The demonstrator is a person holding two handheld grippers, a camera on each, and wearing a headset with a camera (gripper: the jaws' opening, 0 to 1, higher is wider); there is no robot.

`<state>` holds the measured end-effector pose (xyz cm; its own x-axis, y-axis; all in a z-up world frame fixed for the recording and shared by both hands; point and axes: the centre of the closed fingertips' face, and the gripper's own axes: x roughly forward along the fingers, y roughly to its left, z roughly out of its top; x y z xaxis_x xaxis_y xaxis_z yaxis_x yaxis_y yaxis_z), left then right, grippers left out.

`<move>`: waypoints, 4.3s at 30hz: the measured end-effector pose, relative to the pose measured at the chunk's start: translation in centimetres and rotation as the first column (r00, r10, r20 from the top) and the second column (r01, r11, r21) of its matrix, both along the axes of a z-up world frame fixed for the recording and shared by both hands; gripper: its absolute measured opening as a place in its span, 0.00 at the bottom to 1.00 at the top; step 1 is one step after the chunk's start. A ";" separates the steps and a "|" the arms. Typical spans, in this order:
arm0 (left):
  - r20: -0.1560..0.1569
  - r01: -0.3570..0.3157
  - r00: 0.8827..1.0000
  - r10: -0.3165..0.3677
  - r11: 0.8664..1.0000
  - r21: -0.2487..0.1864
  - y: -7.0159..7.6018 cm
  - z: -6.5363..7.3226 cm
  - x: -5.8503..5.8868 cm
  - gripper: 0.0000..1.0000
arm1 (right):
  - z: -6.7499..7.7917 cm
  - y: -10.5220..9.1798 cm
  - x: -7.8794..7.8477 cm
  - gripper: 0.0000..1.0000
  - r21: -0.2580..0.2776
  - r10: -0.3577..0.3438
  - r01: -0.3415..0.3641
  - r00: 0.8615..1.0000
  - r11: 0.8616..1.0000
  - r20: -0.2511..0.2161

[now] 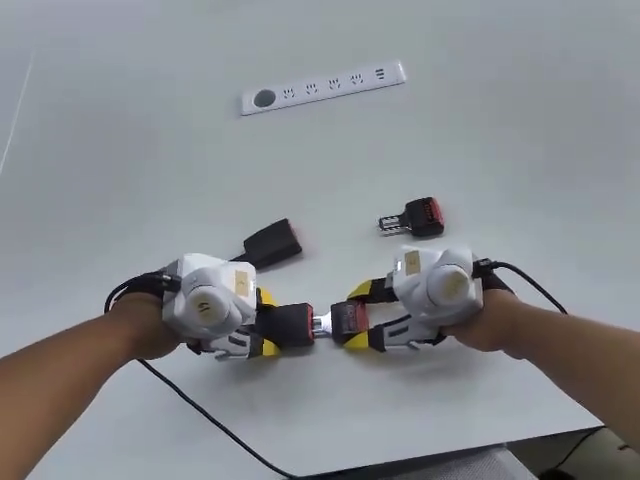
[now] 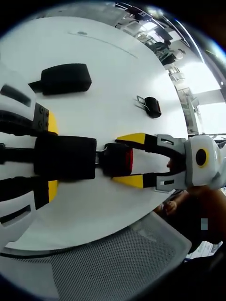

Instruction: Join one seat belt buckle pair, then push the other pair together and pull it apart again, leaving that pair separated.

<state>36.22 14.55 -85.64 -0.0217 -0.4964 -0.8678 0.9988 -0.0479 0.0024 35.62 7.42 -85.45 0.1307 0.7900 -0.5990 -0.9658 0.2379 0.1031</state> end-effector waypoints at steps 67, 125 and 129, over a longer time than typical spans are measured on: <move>-0.040 0.022 0.999 -0.027 0.992 -0.123 0.5 0.1 0.0 0.33 | 0.1 1.5 0.1 0.33 0.046 -0.040 0.039 0.999 0.998 0.028; -0.036 0.020 0.999 -0.024 0.994 -0.107 0.4 0.1 0.2 0.34 | 0.1 1.6 0.0 0.36 0.047 -0.102 0.101 0.994 0.994 0.033; -0.033 0.001 0.999 -0.004 0.996 -0.086 0.4 0.1 0.0 0.35 | 0.2 1.6 0.0 0.37 0.023 -0.099 0.098 0.994 0.995 0.038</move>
